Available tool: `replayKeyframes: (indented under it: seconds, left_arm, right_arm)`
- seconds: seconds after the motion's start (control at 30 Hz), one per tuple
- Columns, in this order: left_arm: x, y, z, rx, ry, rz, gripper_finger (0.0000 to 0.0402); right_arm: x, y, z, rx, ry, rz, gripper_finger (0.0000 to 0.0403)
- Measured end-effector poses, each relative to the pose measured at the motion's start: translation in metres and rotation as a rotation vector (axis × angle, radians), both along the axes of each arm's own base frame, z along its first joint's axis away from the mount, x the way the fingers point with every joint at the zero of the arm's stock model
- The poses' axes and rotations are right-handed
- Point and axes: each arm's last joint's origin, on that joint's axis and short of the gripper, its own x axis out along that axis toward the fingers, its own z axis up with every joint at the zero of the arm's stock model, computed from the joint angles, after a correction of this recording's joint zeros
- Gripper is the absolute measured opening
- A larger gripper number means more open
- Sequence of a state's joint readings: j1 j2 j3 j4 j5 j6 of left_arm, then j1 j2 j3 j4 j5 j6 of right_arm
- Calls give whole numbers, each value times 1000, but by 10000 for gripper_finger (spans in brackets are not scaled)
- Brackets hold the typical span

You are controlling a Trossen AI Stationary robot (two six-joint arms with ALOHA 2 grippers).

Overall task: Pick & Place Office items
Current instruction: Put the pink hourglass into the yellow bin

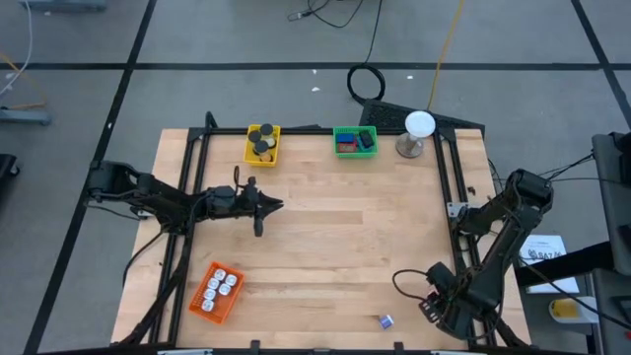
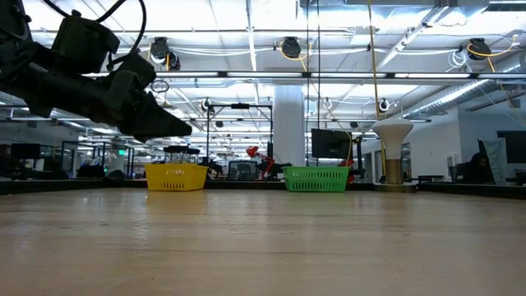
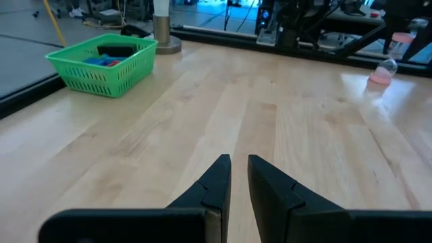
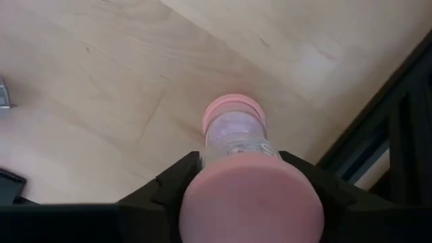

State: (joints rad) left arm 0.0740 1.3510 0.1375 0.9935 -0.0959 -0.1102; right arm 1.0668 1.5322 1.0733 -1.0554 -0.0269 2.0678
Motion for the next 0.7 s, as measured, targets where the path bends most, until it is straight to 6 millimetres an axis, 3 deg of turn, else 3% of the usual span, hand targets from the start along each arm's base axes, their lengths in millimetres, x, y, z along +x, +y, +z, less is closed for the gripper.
replayKeyframes:
  seconds: [0.17, 0.33, 0.47, 0.7]
  left_arm:
    - [-3, 2, -3, 3, 9, 20, 49]
    - [-10, 6, -5, -6, 12, 46, 49]
    - [-18, 6, -3, 3, -13, 50, 49]
    - [-33, 5, 5, 20, -118, 78, 49]
  right_arm:
    - [18, -9, 4, 5, -2, 45, 177]
    - [63, -37, 26, -23, -65, 156, 177]
    - [108, -80, 44, -56, -142, 273, 177]
    - [188, -189, 55, -210, -430, 456, 177]
